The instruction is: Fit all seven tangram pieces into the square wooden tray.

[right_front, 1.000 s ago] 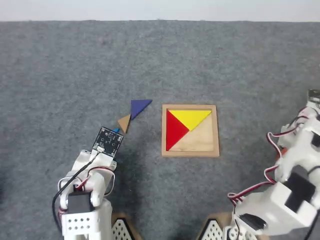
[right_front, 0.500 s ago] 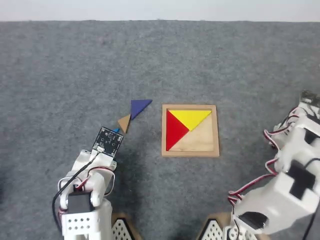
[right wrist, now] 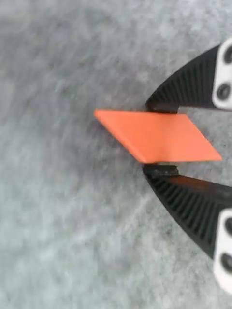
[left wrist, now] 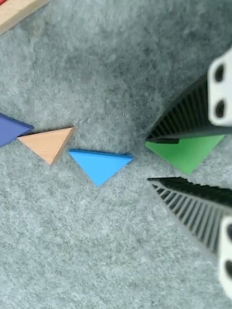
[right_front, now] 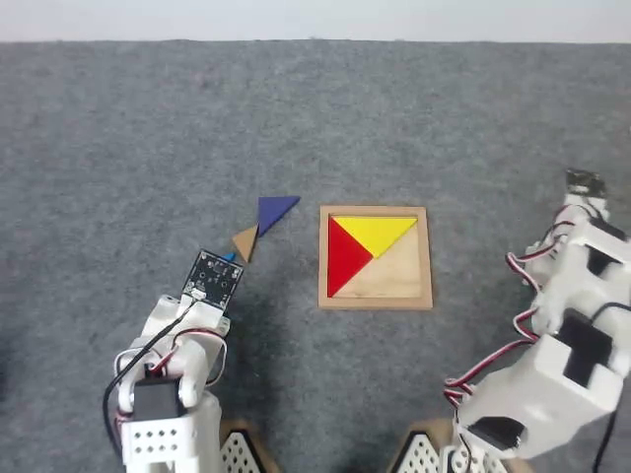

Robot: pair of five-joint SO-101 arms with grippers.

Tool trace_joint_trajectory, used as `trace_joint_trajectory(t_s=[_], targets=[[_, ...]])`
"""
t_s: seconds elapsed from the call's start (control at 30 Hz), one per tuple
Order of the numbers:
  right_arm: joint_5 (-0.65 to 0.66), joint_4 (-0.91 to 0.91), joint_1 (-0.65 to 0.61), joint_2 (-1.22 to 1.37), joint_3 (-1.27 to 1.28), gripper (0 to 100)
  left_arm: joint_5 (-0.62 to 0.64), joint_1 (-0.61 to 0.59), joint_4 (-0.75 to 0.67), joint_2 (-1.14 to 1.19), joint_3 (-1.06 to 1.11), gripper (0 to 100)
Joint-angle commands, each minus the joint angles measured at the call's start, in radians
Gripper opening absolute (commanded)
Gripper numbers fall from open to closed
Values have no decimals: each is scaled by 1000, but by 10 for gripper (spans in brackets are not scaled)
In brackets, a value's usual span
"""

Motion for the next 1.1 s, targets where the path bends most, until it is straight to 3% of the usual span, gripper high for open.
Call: trace_joint_trajectory(t_s=[0.0, 0.27, 0.53, 0.7, 1.07], targets=[[80, -5, -73, -21, -17, 139, -6, -3, 3, -20, -7, 108], [209, 13, -128, -25, -17, 130, -6, -3, 3, -20, -7, 108], [207, 13, -173, -25, -18, 32, -6, -3, 3, -20, -7, 108], [106, 58, -234, -108, -25, 30, -6, -3, 3, -20, -7, 108], [-183, 292, -553, -294, -18, 31, -6, -3, 3, -20, -7, 108]])
